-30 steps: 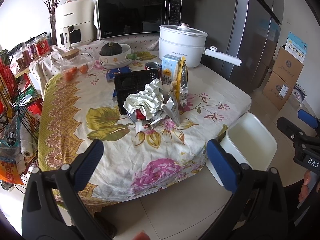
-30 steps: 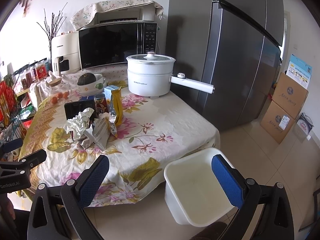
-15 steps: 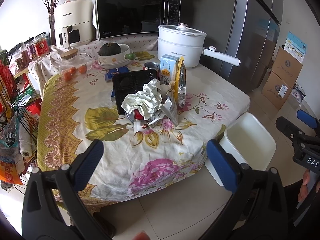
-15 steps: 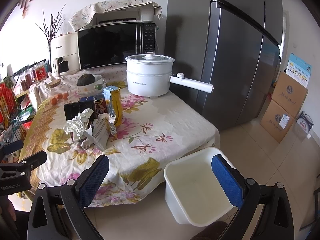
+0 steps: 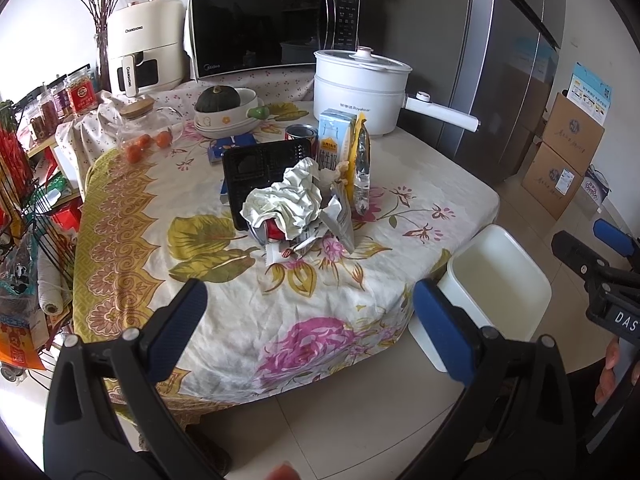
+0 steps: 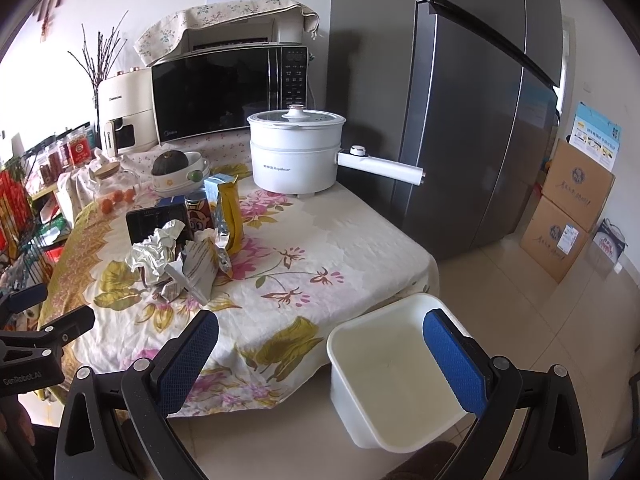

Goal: Collect trash

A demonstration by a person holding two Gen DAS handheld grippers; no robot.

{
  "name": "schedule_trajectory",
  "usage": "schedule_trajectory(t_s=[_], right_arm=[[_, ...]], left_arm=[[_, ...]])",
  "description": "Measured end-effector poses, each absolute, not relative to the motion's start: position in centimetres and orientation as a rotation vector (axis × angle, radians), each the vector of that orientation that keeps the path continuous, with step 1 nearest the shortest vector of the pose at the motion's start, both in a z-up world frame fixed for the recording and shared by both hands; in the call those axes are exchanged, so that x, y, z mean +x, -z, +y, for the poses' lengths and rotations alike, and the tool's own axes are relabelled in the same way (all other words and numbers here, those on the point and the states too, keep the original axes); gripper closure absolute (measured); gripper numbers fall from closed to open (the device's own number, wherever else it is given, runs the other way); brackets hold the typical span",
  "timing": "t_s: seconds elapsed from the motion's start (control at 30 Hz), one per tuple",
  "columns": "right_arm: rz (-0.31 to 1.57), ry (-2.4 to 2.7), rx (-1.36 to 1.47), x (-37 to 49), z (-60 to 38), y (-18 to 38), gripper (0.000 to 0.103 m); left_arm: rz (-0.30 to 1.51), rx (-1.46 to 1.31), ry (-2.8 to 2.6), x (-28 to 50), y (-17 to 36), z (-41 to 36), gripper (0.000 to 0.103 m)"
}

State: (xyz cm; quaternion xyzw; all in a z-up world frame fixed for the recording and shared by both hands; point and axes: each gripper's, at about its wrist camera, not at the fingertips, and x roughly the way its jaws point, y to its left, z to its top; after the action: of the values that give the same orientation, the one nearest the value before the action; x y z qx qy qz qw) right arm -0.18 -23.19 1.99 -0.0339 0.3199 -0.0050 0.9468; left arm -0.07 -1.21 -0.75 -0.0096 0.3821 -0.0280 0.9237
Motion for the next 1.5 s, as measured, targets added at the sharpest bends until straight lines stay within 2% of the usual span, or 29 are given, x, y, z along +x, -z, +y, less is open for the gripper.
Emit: schedule_trajectory(t_s=[0.73, 1.13, 1.23, 1.4, 1.5], right_arm=[[0.653, 0.019, -0.075, 0.2, -23.6, -1.8, 0.000], [0.877, -0.123, -0.138, 6.0, -21.9, -2.3, 0.000], [0.892, -0.098, -0.182, 8.2, -21.3, -2.5, 0.000], [0.910, -0.059, -0.112, 10.8, -22.9, -0.7, 0.000], [1.003, -0.058, -0.098, 12.0, -23.8, 1.5, 0.000]], left_arm=[[0.795, -0.031, 0.058, 0.2, 0.9, -0.6, 0.001], [0.941, -0.050, 0.075, 6.1, 1.9, 2.3, 0.001], [1.025, -0.114, 0.058, 8.5, 2.9, 3.1, 0.001], [1.049, -0.258, 0.056, 11.6, 4.7, 4.4, 0.001], [1.068, -0.351, 0.072, 13.7, 5.8, 4.6, 0.001]])
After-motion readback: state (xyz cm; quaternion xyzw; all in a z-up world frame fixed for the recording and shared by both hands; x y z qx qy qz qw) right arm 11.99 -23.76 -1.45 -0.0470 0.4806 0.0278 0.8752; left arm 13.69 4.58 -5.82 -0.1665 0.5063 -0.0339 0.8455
